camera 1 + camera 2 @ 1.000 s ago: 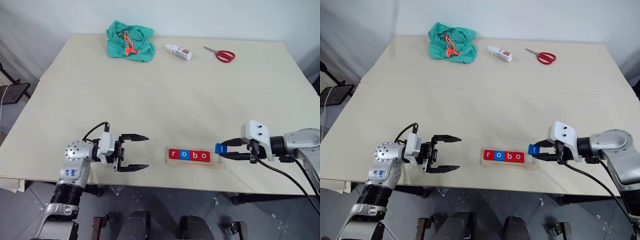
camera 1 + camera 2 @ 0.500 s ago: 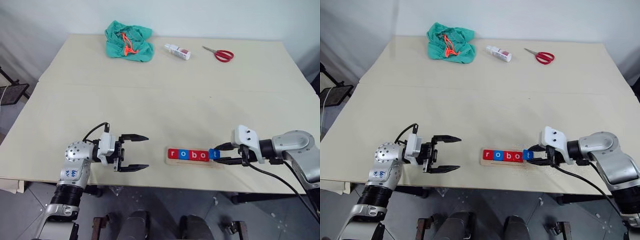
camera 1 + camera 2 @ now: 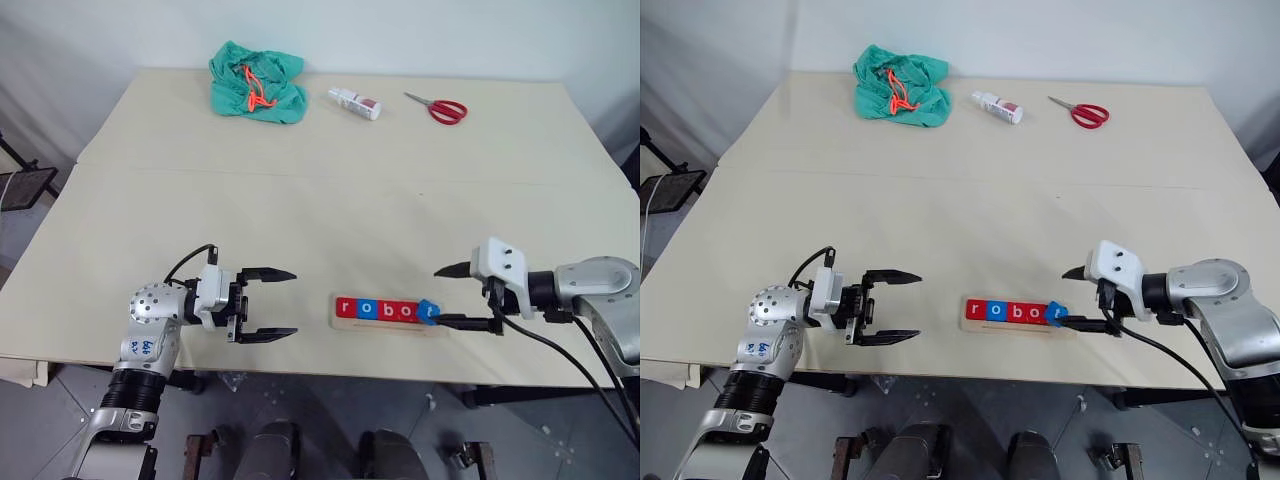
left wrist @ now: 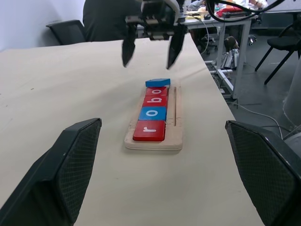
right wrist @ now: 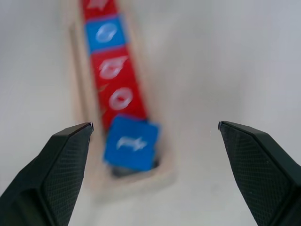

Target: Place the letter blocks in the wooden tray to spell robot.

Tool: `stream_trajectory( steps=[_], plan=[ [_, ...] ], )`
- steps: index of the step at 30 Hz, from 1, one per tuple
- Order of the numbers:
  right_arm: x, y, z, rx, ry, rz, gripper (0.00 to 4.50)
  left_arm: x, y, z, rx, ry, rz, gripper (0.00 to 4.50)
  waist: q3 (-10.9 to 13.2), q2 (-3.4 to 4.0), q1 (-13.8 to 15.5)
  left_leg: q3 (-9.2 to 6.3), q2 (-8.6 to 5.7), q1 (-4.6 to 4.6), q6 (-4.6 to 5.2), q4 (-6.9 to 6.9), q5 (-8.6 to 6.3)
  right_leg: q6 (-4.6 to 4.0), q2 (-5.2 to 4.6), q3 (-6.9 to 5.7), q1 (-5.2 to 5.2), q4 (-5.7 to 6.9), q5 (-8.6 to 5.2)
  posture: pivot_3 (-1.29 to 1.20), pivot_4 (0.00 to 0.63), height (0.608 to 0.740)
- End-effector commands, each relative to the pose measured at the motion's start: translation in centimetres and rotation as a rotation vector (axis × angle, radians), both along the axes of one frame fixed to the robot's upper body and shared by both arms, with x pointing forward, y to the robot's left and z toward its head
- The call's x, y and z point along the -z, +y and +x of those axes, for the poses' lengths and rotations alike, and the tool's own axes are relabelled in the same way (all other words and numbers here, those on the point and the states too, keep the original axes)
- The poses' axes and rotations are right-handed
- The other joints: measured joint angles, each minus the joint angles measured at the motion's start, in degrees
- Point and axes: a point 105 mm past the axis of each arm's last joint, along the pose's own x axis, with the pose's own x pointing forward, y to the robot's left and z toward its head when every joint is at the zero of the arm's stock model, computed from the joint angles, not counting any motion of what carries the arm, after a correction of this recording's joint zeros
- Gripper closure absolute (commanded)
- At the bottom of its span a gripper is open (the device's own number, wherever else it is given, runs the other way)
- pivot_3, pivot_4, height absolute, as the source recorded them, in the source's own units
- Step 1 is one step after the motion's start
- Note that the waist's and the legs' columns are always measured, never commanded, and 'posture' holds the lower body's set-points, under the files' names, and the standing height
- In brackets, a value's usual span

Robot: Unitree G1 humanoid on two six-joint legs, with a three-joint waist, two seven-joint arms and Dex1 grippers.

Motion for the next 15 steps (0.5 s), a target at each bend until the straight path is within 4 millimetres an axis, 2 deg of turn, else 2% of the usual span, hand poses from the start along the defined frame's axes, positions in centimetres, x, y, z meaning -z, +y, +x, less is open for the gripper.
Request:
stream_trajectory(
  steps=[1, 6, 10, 11, 15],
  plan=[
    [-0.9, 0.7, 0.3, -0.002, -0.037, 0.012, 0.96, -0.6, -0.2, 0.2, 0.008, -0.035, -0.009, 0.0, 0.0, 0.0, 0.0, 0.0, 0.0, 0.0, 0.0, 0.0, 0.0, 0.0, 0.0, 0.0, 0.0, 0.0, 0.0, 0.0, 0.15, 0.74],
    [-0.2, 2.1, 0.5, -0.041, -0.005, 0.003, 2.79, -0.6, -0.3, 0.2, 0.01, -0.037, -0.011, 0.0, 0.0, 0.0, 0.0, 0.0, 0.01, 0.0, 0.0, 0.0, 0.0, 0.0, 0.01, 0.0, -0.01, 0.0, 0.0, 0.0, 0.15, 0.74],
    [1.0, 2.4, 0.2, -0.079, 0.025, -0.029, 4.25, -0.5, -0.1, -0.1, -0.001, -0.038, -0.011, 0.0, 0.0, 0.0, 0.0, -0.01, -0.01, -0.01, 0.0, -0.01, 0.0, 0.0, 0.0, 0.0, -0.01, 0.0, 0.0, 0.0, 0.15, 0.74],
    [1.2, 2.4, 0.1, -0.088, 0.03, -0.04, 4.46, -0.5, 0.0, -0.1, -0.004, -0.038, -0.01, 0.0, 0.0, 0.0, 0.0, -0.01, -0.01, -0.01, 0.0, -0.01, 0.0, 0.0, 0.0, 0.0, -0.01, 0.0, 0.0, 0.0, 0.15, 0.74],
    [1.7, 1.8, 0.0, -0.099, 0.034, -0.066, 4.46, -0.4, 0.2, -0.4, -0.013, -0.037, -0.01, 0.0, 0.0, 0.0, 0.0, -0.01, -0.01, 0.0, 0.0, -0.01, 0.0, 0.0, 0.0, 0.0, -0.01, 0.0, 0.0, 0.0, 0.15, 0.74]
  ],
)
